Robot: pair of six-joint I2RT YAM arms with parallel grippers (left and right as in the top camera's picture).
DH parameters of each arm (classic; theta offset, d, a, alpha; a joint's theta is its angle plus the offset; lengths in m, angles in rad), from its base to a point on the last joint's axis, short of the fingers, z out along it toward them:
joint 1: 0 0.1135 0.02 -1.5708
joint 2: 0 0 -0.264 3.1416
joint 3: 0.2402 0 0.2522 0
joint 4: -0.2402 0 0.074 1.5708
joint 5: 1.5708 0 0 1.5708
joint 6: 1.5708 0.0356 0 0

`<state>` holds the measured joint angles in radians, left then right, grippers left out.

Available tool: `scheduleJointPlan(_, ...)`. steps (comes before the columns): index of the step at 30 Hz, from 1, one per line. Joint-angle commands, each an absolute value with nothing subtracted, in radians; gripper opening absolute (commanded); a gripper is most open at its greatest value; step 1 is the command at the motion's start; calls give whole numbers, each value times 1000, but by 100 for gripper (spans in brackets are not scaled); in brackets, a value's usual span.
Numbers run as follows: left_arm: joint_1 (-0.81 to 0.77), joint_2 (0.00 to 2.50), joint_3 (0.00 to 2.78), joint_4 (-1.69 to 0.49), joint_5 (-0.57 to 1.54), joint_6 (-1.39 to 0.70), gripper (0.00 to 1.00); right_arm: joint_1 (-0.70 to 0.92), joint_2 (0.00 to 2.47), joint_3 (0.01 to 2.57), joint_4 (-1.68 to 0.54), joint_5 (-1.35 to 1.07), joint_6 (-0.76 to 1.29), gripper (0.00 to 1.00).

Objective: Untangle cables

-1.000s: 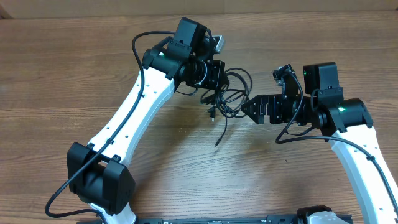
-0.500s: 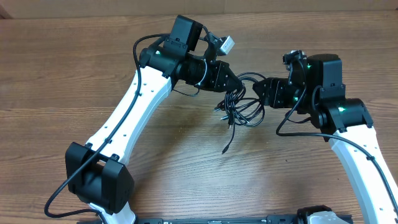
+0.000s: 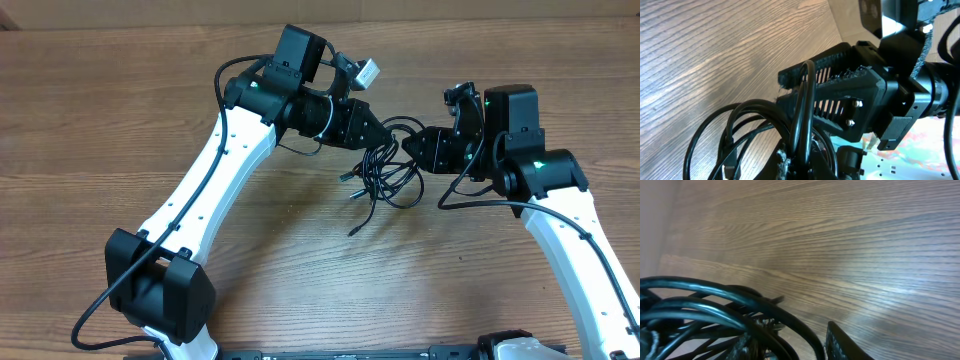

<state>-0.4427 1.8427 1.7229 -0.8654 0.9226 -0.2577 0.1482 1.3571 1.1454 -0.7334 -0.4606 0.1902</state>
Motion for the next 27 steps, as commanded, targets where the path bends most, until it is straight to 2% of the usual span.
scheduleJointPlan(1, -439, 1816, 1753, -864, 970, -239, 4, 145, 1358, 1172, -727, -509, 194, 29)
scheduleJointPlan(4, -439, 1816, 1753, -864, 970, -239, 5, 145, 1358, 1172, -727, -459, 195, 6)
scheduleJointPlan(5, -439, 1816, 1753, -867, 970, -239, 5, 144, 1358, 1172, -728, -436, 195, 4)
scheduleJointPlan(8, -433, 1816, 1753, -892, 946, -215, 14, 144, 1358, 1172, -739, -388, 195, 4)
scheduleJointPlan(11, -430, 1816, 1753, -965, 802, -202, 19, 144, 1358, 1172, -757, -325, 195, 4)
scheduleJointPlan(12, -430, 1816, 1753, -1001, 731, -202, 18, 144, 1358, 1172, -765, -296, 195, 4)
scheduleJointPlan(14, -430, 1817, 1753, -1062, 619, -202, 5, 144, 1357, 1172, -783, -228, 195, 4)
scheduleJointPlan(18, -430, 1816, 1753, -1150, 496, -192, 4, 144, 1357, 1172, -813, -83, 244, 4)
scheduleJointPlan(24, -433, 1817, 1753, -1162, 495, -179, 4, 145, 1357, 1174, -813, -212, 235, 4)
scheduleJointPlan(25, -436, 1817, 1753, -1158, 495, -179, 6, 145, 1356, 1174, -810, -258, 235, 4)
scheduleJointPlan(26, -439, 1817, 1753, -1153, 495, -179, 25, 145, 1356, 1174, -805, -310, 235, 4)
scheduleJointPlan(27, -442, 1817, 1753, -1149, 498, -179, 40, 145, 1354, 1174, -798, -352, 236, 4)
